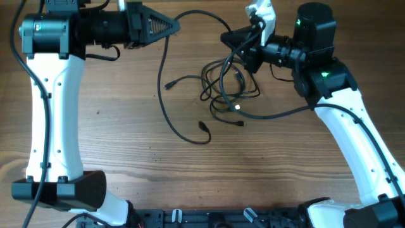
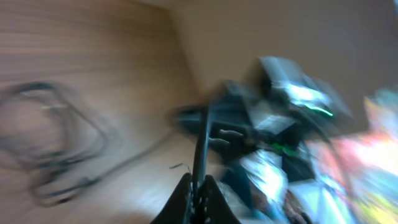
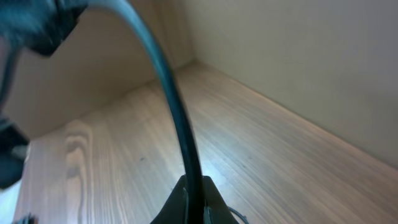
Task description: Untangle cables
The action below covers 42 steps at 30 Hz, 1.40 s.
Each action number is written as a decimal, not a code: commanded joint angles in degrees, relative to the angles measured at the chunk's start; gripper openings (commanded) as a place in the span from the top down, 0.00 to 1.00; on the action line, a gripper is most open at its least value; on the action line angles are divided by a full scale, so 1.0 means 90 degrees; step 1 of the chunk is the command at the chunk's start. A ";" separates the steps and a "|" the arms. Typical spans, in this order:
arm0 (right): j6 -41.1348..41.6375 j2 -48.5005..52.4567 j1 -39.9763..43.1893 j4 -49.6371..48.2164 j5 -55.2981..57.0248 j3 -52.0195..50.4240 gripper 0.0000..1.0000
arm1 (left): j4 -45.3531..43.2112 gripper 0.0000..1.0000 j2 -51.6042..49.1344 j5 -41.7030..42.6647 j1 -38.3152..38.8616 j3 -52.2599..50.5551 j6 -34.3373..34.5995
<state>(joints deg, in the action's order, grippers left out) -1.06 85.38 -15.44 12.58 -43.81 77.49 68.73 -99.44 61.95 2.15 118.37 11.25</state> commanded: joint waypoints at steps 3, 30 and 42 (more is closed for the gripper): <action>0.1341 -0.0187 -0.0005 -0.0114 0.1129 0.0182 0.96 | 0.0301 0.09 -0.0092 -0.5221 -0.0005 0.0087 0.0012; 0.1596 0.0576 0.3667 0.2618 0.3140 0.3842 0.96 | 0.0801 0.00 -0.0622 -0.6084 0.0192 0.0087 0.0015; 0.0950 0.2011 0.4901 0.1821 0.4894 0.3842 0.96 | 0.0942 0.00 -0.0622 -0.6086 0.0940 0.0087 0.0015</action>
<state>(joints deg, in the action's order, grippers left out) 9.10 99.85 27.16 29.65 -2.26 111.22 77.19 -104.47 7.73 9.41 118.37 11.64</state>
